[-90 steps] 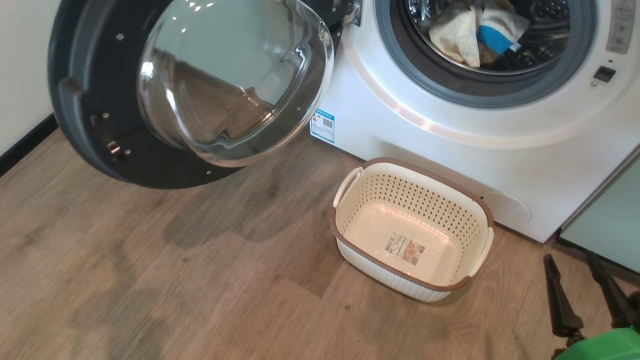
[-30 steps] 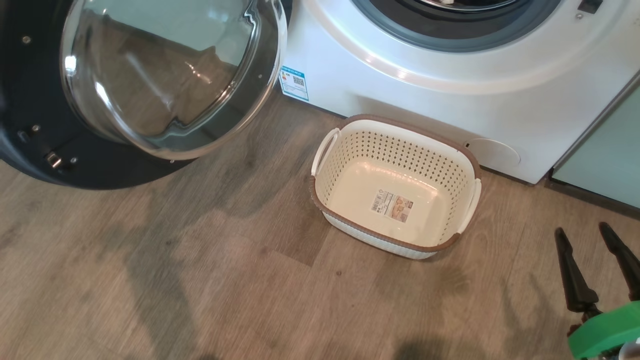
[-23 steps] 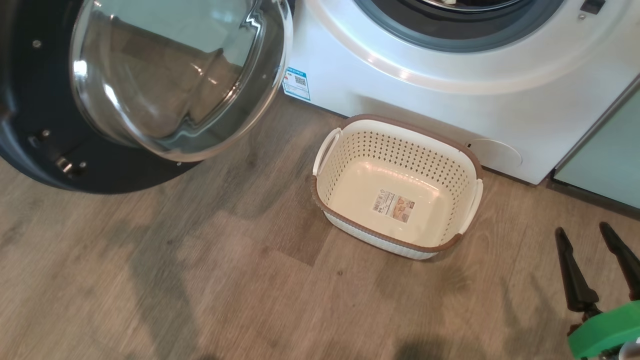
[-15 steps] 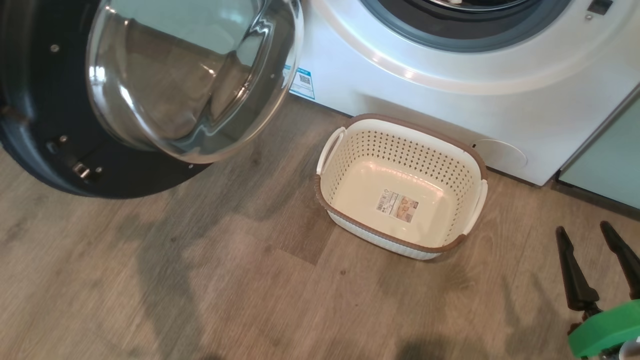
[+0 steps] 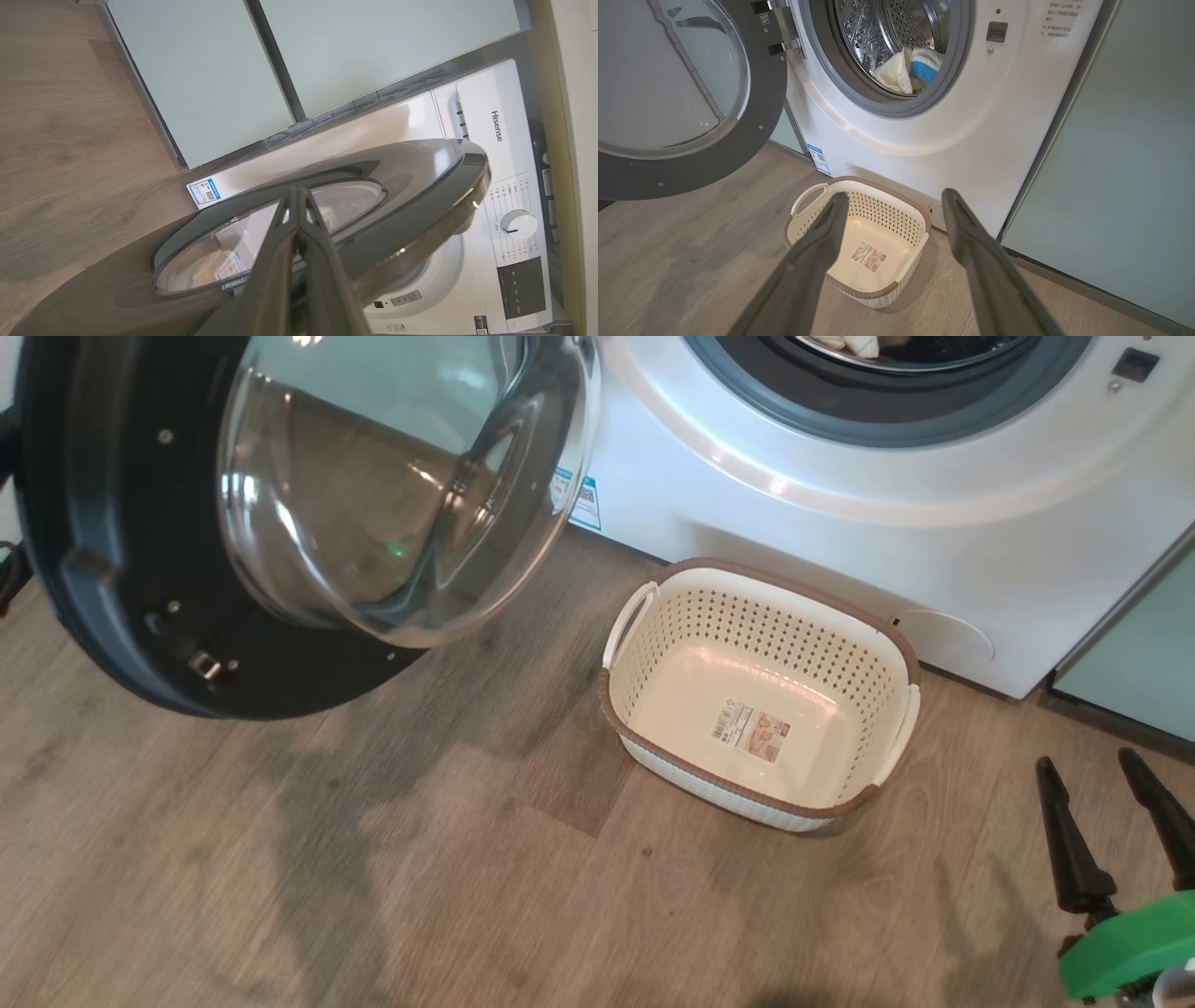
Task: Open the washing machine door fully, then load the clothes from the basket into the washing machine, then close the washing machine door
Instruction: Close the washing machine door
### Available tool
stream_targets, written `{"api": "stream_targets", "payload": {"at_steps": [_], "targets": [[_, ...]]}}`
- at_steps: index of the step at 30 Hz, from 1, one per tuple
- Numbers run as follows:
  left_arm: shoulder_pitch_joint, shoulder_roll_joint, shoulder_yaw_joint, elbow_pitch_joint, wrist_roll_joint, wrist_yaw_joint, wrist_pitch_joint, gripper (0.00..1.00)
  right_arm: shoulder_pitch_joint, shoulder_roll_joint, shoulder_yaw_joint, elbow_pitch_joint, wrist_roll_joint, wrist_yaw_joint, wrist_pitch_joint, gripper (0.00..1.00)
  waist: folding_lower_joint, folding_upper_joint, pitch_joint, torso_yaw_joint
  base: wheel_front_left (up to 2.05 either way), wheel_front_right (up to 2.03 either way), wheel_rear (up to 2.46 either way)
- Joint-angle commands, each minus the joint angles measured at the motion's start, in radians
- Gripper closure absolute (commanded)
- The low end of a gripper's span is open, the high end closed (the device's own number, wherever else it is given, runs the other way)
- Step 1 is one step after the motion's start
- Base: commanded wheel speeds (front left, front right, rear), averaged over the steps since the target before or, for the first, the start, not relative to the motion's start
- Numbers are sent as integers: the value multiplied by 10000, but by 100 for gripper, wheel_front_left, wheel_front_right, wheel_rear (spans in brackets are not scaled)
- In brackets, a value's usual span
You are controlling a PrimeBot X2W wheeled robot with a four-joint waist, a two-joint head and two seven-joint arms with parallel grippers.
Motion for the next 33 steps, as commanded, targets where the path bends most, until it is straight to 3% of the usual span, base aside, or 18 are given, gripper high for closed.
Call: {"api": "stream_targets", "payload": {"at_steps": [1, 15, 33], "targets": [[-67, 513, 186, -464, -93, -157, 158, 100, -325, -97, 162, -293, 0, -29, -38, 0, 0, 0, -33, 25, 0, 0, 0], [591, 114, -33, -1702, -531, -390, 992, 100, -371, 151, 222, 25, 17, -29, -255, 0, 0, 0, -261, 30, 0, 0, 0], [1421, -473, -581, -3226, -882, -248, 1867, 100, -386, 492, 408, 623, 109, -29, -719, 0, 0, 0, -789, -477, 0, 0, 0]]}}
